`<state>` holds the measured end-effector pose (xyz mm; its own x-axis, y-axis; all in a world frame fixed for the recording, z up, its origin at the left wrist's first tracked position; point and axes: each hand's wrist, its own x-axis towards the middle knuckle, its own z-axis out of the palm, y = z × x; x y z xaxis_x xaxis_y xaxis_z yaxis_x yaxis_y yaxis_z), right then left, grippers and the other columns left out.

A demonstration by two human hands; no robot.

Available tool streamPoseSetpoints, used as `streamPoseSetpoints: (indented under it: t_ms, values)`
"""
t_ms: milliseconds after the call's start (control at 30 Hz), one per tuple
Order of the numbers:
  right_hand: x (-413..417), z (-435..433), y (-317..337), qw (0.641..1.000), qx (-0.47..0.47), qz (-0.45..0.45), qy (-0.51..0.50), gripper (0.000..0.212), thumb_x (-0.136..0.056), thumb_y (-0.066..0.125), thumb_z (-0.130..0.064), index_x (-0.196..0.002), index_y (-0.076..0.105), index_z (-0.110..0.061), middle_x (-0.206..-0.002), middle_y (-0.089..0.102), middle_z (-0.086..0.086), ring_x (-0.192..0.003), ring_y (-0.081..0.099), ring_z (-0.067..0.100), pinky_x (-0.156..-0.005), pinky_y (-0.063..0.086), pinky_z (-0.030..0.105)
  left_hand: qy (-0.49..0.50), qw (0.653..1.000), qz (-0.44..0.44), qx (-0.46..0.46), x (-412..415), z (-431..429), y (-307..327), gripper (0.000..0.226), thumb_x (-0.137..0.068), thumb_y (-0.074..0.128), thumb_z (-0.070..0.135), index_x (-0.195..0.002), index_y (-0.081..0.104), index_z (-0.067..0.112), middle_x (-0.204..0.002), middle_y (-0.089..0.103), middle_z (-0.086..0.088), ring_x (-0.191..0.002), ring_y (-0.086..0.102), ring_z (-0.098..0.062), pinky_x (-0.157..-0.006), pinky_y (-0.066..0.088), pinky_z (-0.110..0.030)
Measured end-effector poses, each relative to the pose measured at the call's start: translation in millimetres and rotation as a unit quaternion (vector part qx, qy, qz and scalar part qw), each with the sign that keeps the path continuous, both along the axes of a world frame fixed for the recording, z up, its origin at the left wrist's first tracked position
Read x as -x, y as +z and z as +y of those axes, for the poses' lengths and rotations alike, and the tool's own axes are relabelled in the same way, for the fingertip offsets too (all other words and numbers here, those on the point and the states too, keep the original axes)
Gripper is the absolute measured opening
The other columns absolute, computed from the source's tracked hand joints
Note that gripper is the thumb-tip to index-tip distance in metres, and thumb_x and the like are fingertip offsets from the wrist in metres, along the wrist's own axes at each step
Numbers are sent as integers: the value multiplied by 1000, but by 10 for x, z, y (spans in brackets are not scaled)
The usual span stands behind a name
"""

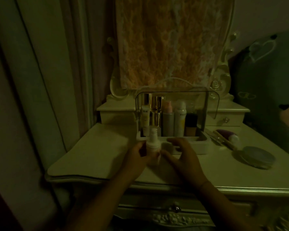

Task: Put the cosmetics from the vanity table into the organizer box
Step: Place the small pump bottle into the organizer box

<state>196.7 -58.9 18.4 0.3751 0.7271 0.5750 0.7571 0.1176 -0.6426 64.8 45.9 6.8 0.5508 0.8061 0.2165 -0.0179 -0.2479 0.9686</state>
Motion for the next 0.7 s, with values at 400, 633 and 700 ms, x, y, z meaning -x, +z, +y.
streamPoseSetpoints:
  t_ms: [400, 633, 700]
  values:
    - [122, 225, -11, 993, 0, 118, 16, 44, -72, 74, -36, -108, 54, -22, -88, 53, -21, -80, 54, -7, -66, 45, 9, 68, 996, -41, -37, 103, 112, 3, 36, -75, 71, 11, -107, 62, 25, -95, 67, 9, -85, 65, -1, -61, 48, -8]
    - [91, 264, -20, 994, 10, 102, 24, 49, -71, 77, -31, -112, 56, -14, -96, 57, -11, -85, 55, 1, -68, 44, 9, 166, 986, -21, -8, 18, 324, 69, 47, -82, 65, 21, -126, 51, 16, -125, 56, -4, -112, 53, -16, -82, 43, -25]
    - [74, 257, 8, 995, 11, 94, 35, 47, -73, 75, -29, -113, 56, -14, -99, 57, -10, -88, 56, 4, -68, 44, 9, 145, 989, -3, -18, -24, 321, 59, 47, -83, 63, 20, -128, 49, 17, -123, 57, -2, -113, 53, -16, -81, 44, -25]
